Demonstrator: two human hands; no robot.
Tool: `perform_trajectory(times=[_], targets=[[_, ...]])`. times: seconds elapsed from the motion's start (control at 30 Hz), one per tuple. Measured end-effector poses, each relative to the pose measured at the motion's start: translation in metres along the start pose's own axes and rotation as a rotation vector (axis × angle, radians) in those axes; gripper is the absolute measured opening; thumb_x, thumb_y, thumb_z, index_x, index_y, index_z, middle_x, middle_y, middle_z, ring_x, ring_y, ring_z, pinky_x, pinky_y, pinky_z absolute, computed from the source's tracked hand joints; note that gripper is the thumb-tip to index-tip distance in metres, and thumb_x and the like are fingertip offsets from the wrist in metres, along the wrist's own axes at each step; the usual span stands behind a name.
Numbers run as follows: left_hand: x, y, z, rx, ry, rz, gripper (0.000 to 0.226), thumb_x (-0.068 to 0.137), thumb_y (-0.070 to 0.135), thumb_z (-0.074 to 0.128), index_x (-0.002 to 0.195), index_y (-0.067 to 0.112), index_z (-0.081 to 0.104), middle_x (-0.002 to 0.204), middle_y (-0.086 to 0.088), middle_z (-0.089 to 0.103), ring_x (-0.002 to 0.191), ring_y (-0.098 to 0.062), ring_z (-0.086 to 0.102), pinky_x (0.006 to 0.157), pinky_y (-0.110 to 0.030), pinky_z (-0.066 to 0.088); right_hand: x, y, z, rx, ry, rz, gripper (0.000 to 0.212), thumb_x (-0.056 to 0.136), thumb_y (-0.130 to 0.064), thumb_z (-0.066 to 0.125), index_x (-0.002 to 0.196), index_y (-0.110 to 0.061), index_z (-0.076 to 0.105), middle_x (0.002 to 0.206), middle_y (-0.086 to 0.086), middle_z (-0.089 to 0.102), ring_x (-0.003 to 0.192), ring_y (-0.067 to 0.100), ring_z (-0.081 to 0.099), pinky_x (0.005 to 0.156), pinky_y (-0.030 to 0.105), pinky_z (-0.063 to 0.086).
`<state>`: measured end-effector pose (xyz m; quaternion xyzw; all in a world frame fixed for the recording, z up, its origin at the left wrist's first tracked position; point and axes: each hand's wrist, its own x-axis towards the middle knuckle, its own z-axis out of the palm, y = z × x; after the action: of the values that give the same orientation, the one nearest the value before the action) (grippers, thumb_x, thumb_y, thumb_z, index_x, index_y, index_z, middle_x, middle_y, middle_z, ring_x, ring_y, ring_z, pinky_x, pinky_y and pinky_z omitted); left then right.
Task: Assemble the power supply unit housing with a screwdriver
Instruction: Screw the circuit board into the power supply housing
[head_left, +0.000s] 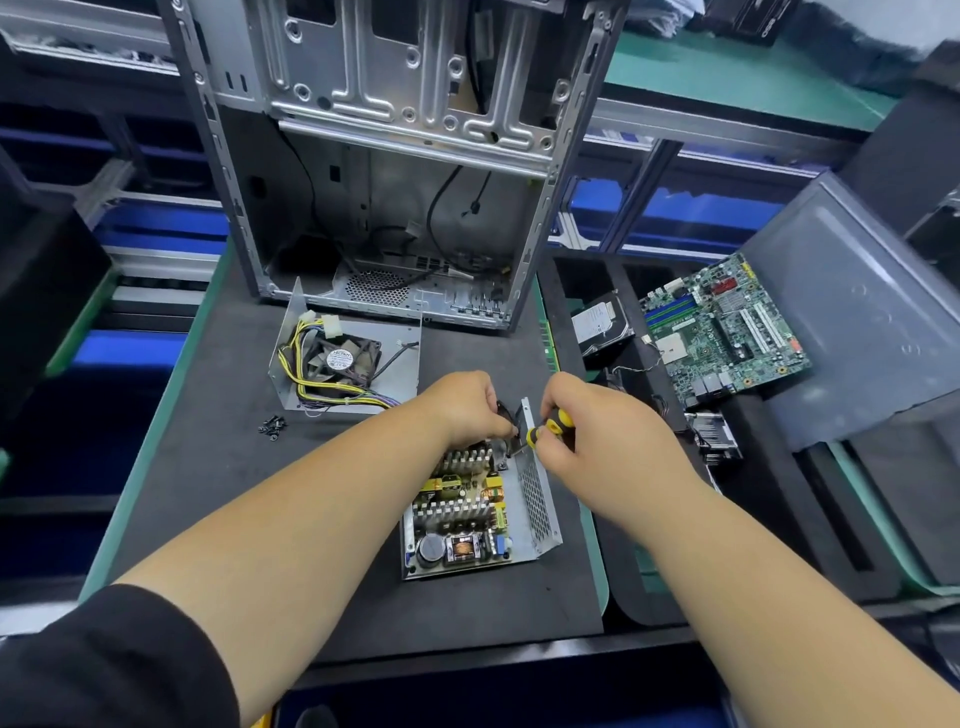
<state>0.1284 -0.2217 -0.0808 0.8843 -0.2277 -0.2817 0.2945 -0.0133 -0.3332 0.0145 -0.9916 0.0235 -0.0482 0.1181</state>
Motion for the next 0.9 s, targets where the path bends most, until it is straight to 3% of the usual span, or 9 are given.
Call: perform_trajectory(times=[0.5, 0.9], targets=[[-0.001, 0.000, -0.001, 0.046, 0.001, 0.044, 0.036, 0.072, 0.038, 0.080, 0.085, 0.022, 0.052, 0.081, 0.005, 0.058, 0.077, -0.017, 0.054, 0.065, -0.030, 0.043, 0.010, 0.001, 0.012, 0.022, -0.074, 0.059, 0.013, 0.088, -0.029, 0.058, 0.090, -0.023, 0.046, 0.071, -0.003, 0.053, 0.068, 0.022, 0.049, 0.053, 0.031, 0.036], [-0.002, 0.000, 0.000, 0.064, -0.010, 0.041, 0.038, 0.073, 0.041, 0.080, 0.090, 0.020, 0.054, 0.084, 0.003, 0.060, 0.079, -0.018, 0.055, 0.068, -0.032, 0.044, 0.011, 0.001, 0.011, 0.015, -0.086, 0.060, 0.014, 0.086, -0.030, 0.057, 0.090, -0.023, 0.046, 0.070, -0.004, 0.052, 0.066, 0.020, 0.048, 0.051, 0.029, 0.032]])
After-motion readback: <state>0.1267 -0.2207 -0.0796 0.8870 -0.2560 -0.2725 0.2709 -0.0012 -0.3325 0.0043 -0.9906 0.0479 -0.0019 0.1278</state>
